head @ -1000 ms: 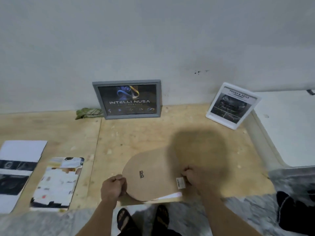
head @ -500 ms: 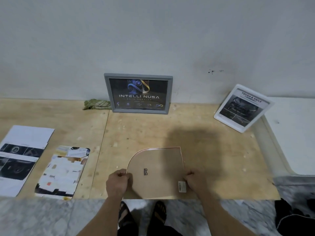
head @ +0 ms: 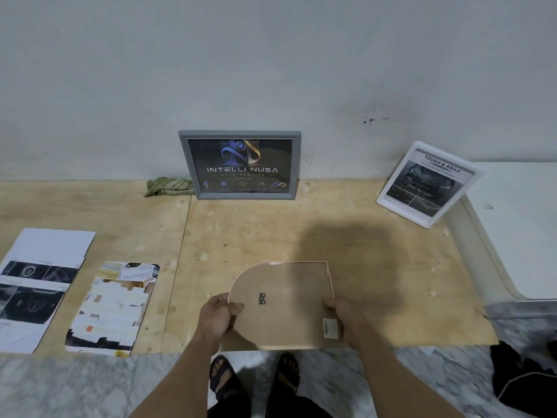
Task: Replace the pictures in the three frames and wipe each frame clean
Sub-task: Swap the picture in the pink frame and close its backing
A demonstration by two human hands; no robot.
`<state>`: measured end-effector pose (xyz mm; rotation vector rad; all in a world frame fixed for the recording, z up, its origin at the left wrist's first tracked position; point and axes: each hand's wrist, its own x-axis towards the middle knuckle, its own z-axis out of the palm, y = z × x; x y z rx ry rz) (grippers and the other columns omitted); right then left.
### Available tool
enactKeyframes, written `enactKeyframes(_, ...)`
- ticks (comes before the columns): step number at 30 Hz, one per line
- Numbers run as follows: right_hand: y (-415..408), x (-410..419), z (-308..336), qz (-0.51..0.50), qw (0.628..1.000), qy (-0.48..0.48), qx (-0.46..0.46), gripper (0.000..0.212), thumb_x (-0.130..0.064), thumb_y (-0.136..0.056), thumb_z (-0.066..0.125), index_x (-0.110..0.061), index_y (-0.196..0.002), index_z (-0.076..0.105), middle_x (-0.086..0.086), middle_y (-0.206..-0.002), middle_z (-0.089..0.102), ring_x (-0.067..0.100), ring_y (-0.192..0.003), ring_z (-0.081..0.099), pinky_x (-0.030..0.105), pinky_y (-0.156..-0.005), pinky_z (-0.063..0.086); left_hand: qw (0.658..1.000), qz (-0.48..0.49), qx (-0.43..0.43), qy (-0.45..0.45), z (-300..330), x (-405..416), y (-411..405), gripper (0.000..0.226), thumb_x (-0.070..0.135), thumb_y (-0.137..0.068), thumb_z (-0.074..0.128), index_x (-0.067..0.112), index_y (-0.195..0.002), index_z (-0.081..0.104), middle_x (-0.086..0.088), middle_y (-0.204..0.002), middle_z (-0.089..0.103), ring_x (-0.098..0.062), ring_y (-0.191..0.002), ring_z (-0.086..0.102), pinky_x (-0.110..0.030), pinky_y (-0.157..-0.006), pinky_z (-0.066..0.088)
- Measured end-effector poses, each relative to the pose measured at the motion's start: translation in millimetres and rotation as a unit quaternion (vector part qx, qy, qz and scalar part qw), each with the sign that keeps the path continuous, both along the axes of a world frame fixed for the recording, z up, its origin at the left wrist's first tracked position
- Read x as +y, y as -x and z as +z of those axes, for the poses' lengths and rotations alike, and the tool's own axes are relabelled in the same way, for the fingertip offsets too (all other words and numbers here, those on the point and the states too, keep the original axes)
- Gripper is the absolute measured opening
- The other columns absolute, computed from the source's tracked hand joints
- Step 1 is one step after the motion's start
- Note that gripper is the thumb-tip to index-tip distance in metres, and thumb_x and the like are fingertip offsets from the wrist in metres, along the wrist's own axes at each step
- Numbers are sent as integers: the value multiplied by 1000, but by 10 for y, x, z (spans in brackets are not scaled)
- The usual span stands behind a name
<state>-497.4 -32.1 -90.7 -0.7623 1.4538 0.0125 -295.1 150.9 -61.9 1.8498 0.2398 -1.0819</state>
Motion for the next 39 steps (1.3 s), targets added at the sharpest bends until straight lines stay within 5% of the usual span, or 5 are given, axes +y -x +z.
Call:
enactKeyframes(8, -61, -52, 250, 20, 995, 29, -88, 21, -12, -89, 66, -8, -108, 59, 13, -93, 69, 25, -74, 66, 34, -60, 55, 998, 57, -14, 3, 42, -124, -50, 11, 2, -87, 69, 1, -98, 69, -20, -94, 71, -33, -77, 63, -41, -70, 55)
enactKeyframes(12, -10, -47, 442, 168, 977, 16, -127, 37, -5, -84, 71, -15, -116, 57, 5, -91, 69, 17, -66, 65, 31, -52, 54, 997, 63, -2, 38, 135, -142, -122, 32, 2, -88, 70, 1, -119, 61, -17, -96, 69, -33, -79, 64, -44, -71, 55)
enactKeyframes(21, -13, -101, 518, 125, 980, 98, -123, 54, -1, -75, 78, -15, -122, 55, 7, -93, 69, 18, -61, 64, 33, -49, 55, 994, -38, 63, 75, 318, -156, -64, 88, -17, -82, 65, 22, -152, 31, -23, -130, 57, -38, -81, 71, -36, -57, 63)
enactKeyframes(30, -34, -348, 725, 7, 985, 115, -126, 20, -25, -91, 63, -12, -105, 68, 4, -94, 74, 19, -82, 68, 29, -66, 51, 979, -135, 109, 104, 496, -107, -125, 38, 8, -88, 71, 19, -122, 60, -10, -112, 72, -29, -95, 71, -44, -81, 61)
enactKeyframes(39, -41, -350, 792, 62, 972, 168, -151, 30, -30, -78, 77, -14, -103, 72, 7, -98, 75, 27, -94, 71, 47, -90, 55, 989, -70, 44, 123, 533, -289, -145, 15, 12, -91, 66, 11, -106, 65, -6, -91, 72, -21, -77, 63, -29, -61, 45)
